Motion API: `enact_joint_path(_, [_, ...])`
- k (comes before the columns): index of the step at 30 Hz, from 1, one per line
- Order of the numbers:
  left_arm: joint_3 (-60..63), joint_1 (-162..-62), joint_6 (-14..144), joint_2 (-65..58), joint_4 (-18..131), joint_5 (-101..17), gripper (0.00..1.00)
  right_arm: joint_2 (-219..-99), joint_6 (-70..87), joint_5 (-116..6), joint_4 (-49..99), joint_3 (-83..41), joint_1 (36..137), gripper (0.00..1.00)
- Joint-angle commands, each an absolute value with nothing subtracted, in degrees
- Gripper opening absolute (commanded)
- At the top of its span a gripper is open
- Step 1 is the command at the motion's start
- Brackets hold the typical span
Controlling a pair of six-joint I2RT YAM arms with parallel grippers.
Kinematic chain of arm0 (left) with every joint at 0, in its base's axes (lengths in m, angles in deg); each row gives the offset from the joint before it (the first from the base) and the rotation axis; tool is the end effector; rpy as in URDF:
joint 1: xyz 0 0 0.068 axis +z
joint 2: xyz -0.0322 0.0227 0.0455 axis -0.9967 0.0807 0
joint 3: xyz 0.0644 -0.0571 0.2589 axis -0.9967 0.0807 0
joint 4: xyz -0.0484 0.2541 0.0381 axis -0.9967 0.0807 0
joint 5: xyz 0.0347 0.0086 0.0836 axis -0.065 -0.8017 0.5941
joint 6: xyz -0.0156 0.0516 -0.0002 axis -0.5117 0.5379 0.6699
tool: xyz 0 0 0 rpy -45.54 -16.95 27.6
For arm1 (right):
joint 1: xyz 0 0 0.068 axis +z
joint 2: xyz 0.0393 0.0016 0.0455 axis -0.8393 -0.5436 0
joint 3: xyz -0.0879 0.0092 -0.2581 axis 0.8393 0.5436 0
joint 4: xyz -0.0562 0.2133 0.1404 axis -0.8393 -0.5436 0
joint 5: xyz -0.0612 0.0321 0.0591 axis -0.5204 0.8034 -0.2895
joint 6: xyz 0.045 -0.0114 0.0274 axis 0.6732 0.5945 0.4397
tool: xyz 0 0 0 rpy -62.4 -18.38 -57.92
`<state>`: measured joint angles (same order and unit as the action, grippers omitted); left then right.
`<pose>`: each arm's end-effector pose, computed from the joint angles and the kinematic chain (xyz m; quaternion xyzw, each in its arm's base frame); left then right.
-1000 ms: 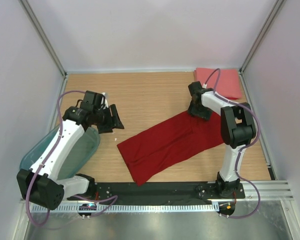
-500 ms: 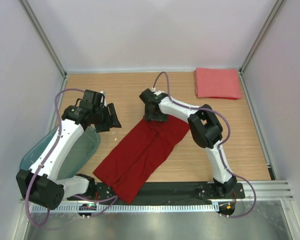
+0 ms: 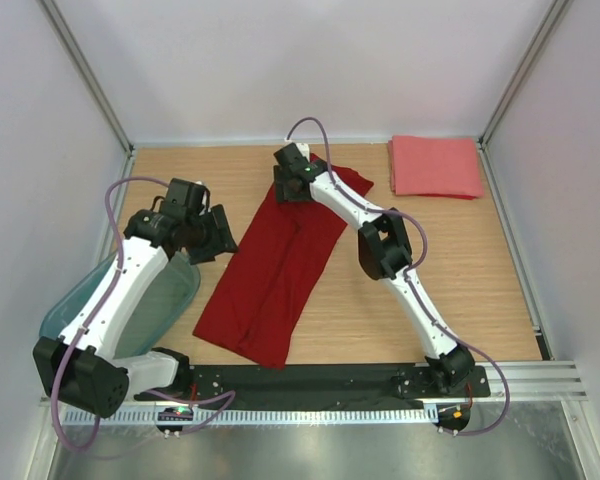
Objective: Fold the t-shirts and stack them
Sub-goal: Fold the tshirt
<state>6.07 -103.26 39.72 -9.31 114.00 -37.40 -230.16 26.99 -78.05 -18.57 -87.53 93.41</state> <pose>0.2213 -0.0739 0.3207 -0.1463 0.9476 -0.1573 0.2363 0.4637 0.3293 0.1639 -0.0505 0.9430 0.0457 0.3257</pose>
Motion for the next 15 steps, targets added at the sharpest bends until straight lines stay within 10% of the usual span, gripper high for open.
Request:
enact_joint_path(1, [3.22,-103.47,38.66,-8.65,114.7,-36.15,0.61,-234.05,20.56,-74.7,-12.58,-87.92,89.77,0.77])
enact_joint_path(15, [1.81,-108.04,36.46,-7.15,115.31,-33.96,0.63,-215.61,21.34,-76.27,-18.59,-87.75,88.09,0.84])
